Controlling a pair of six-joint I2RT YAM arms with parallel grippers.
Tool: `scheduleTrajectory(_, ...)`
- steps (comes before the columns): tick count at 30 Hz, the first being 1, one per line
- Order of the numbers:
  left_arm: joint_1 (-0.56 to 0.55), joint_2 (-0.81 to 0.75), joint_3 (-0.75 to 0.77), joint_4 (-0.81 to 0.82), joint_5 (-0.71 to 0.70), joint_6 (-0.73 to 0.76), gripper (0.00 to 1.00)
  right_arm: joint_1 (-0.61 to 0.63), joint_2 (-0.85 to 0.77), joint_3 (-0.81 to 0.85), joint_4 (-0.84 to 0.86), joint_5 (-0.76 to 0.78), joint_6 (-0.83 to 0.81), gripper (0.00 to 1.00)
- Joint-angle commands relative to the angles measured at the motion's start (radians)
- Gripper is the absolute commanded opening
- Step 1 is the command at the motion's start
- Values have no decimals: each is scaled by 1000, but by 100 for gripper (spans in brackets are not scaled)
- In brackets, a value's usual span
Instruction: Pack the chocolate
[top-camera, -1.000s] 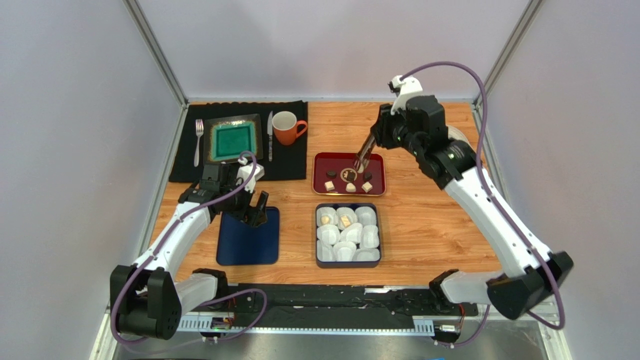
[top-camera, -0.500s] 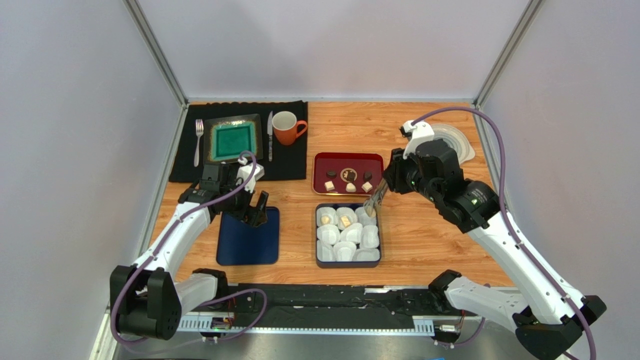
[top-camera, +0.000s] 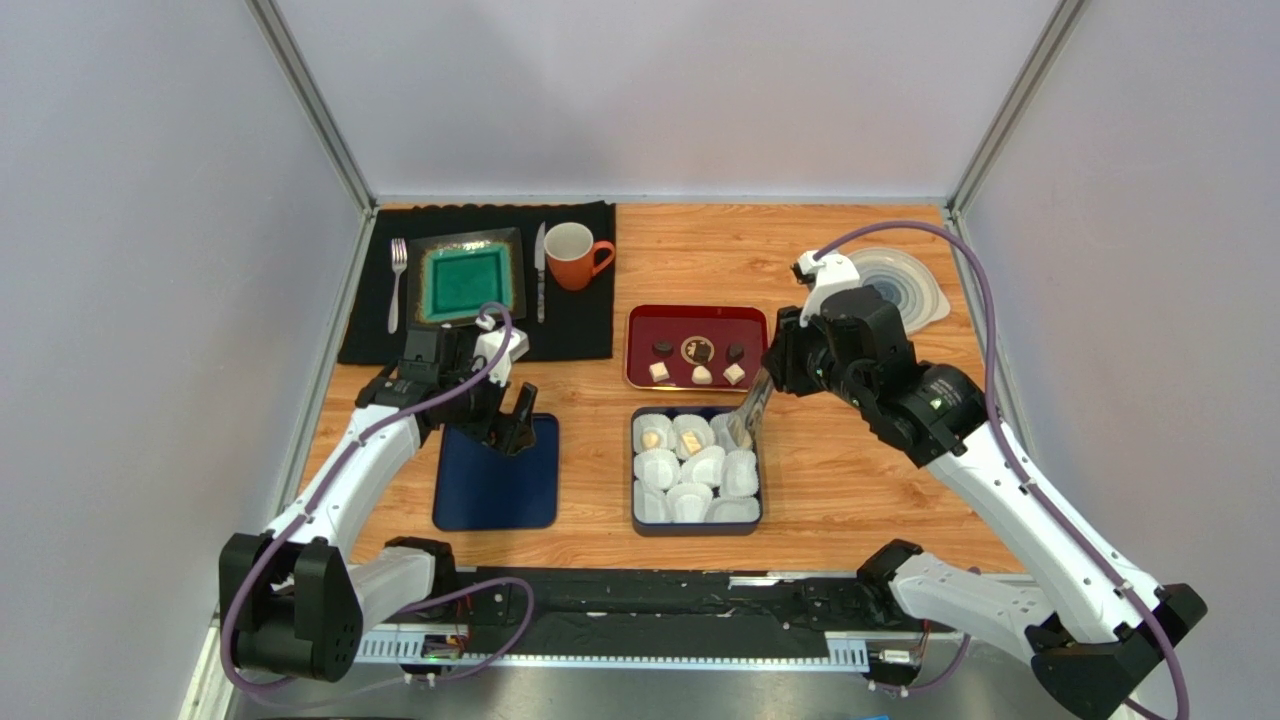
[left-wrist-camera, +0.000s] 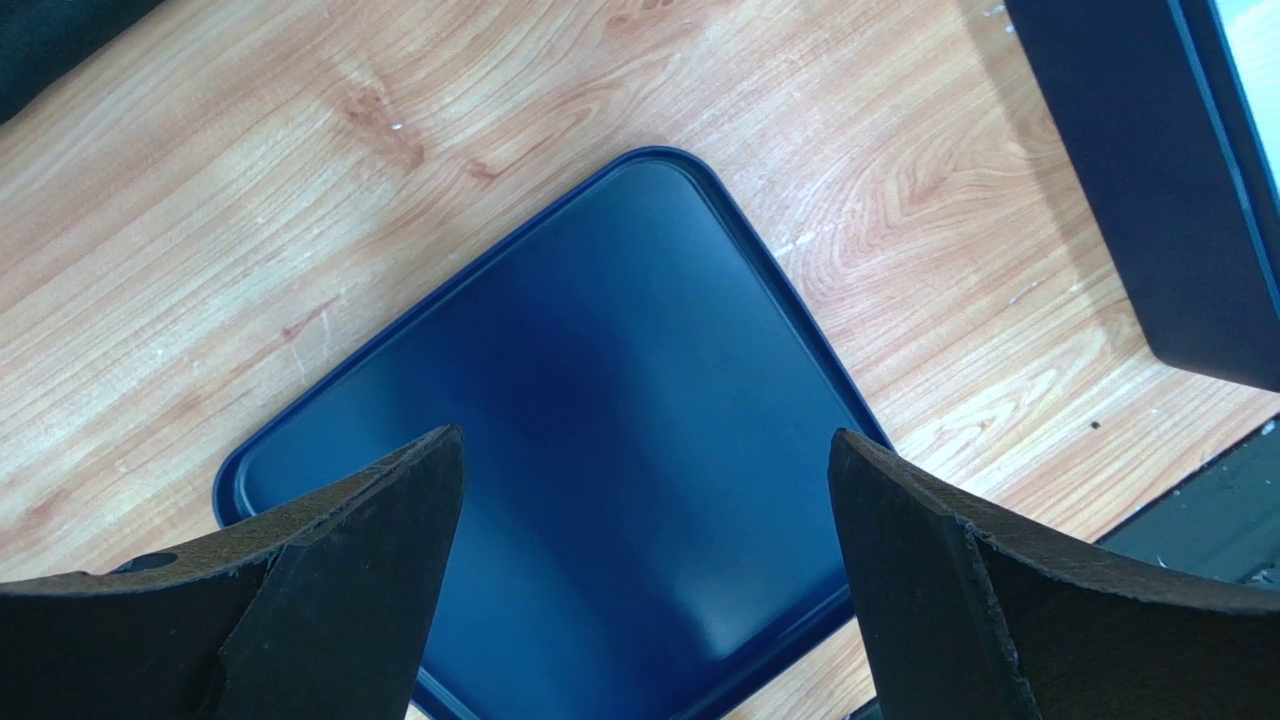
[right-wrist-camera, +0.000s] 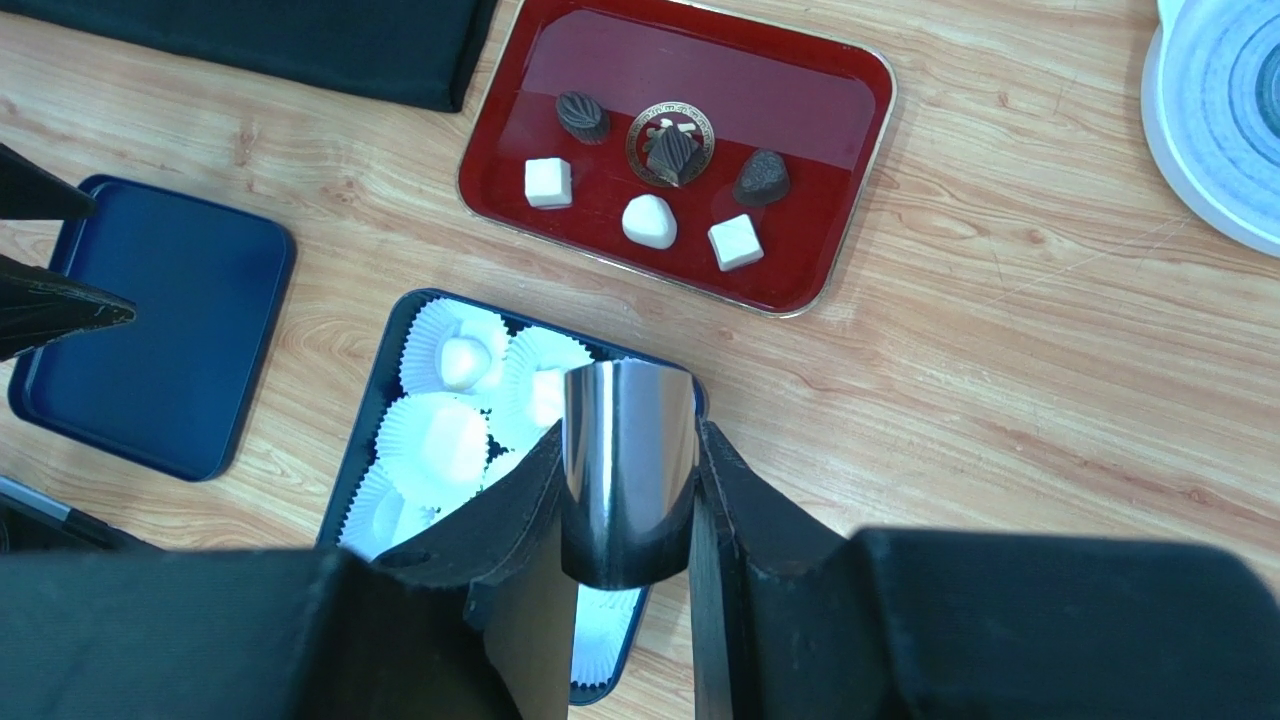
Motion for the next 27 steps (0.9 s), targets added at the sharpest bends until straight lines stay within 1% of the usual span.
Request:
scheduleTrajectory(1,3,-22,36,-6,46,1,99,7,7,12,59,-2,3,20)
scheduleTrajectory(9,3,-19,37,0,40,-5,99,7,30,33,75,-12,-5,23)
scheduleTrajectory(13,3,-22,36,0,39,-2,99,8,42,41,82,-13,-5,26)
scheduleTrajectory(27,1,-20,43,-2,40,-2,99,9,71,84,80,-5,-28,33)
